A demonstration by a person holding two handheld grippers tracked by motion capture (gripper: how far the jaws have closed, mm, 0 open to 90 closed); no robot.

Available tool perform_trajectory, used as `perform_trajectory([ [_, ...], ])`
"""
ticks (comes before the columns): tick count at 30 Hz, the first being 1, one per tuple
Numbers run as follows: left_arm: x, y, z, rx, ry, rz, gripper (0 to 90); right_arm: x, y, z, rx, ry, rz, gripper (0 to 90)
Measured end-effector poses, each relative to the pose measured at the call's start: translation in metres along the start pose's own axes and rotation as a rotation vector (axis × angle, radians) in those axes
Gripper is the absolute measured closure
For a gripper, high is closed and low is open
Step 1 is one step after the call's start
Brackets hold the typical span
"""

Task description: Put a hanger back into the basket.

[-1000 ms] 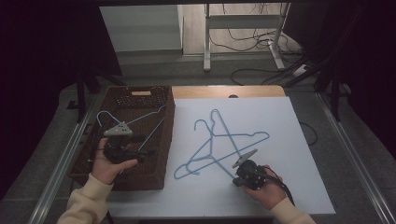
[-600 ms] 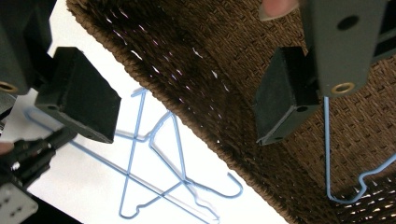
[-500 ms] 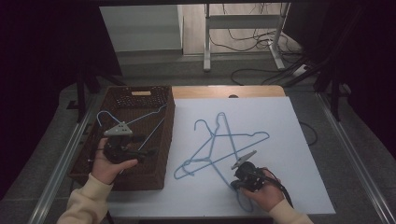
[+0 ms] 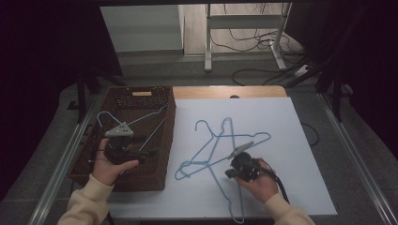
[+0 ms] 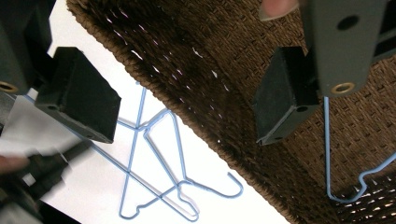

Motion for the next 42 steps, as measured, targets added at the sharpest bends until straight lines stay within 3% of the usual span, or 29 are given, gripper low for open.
perform_trajectory([
  [2,0.000,0.000,0.000,0.000,0.000,0.001,22.8,-0.017,0.002,0.035,0.069,0.074,0.061,89.8],
  [3,-0.001,0.000,0.000,0.000,0.001,0.002,22.8,-0.017,0.002,0.035,0.069,0.074,0.061,89.8],
  [4,-0.001,0.000,0.000,0.000,0.001,0.002,22.8,-0.027,0.006,0.051,0.113,0.090,0.071,89.8],
  [5,-0.001,0.000,0.000,-0.001,0.002,0.003,22.8,-0.027,0.006,0.051,0.113,0.090,0.071,89.8],
  [8,-0.001,0.000,0.001,0.000,0.004,0.002,22.8,-0.043,0.025,0.080,0.156,0.143,0.079,89.8],
  [10,-0.001,0.000,0.002,0.001,0.008,0.000,22.7,-0.049,0.033,0.087,0.165,0.148,0.068,89.8],
  [16,0.001,0.001,0.000,0.000,0.003,-0.005,22.8,-0.049,0.041,0.092,0.204,0.167,0.036,89.8],
  [18,0.001,0.001,0.001,0.000,0.003,-0.005,22.8,-0.044,0.035,0.095,0.267,0.171,0.007,89.8],
  [20,0.001,0.002,0.002,-0.001,0.007,-0.007,22.8,-0.043,0.033,0.096,0.270,0.182,0.003,89.8],
  [21,0.001,0.002,0.003,0.001,0.010,-0.008,22.7,-0.036,0.026,0.100,0.309,0.196,-0.010,89.8],
  [30,0.000,0.003,0.003,0.002,0.011,-0.011,22.7,-0.011,0.004,0.110,0.333,0.271,-0.018,89.8],
  [42,0.000,0.004,0.002,0.004,0.013,-0.014,22.6,0.011,-0.009,0.110,0.328,0.302,-0.039,89.8],
])
Point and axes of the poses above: each handheld gripper's, and its own axes: y roughly forward along the jaws, x roughly out of its underside, z roughly to its right, the point moved 3 cm from there along y, roughly forward along the jaws, and after that the axes turned 1 degree about z, right-handed, at the moved point
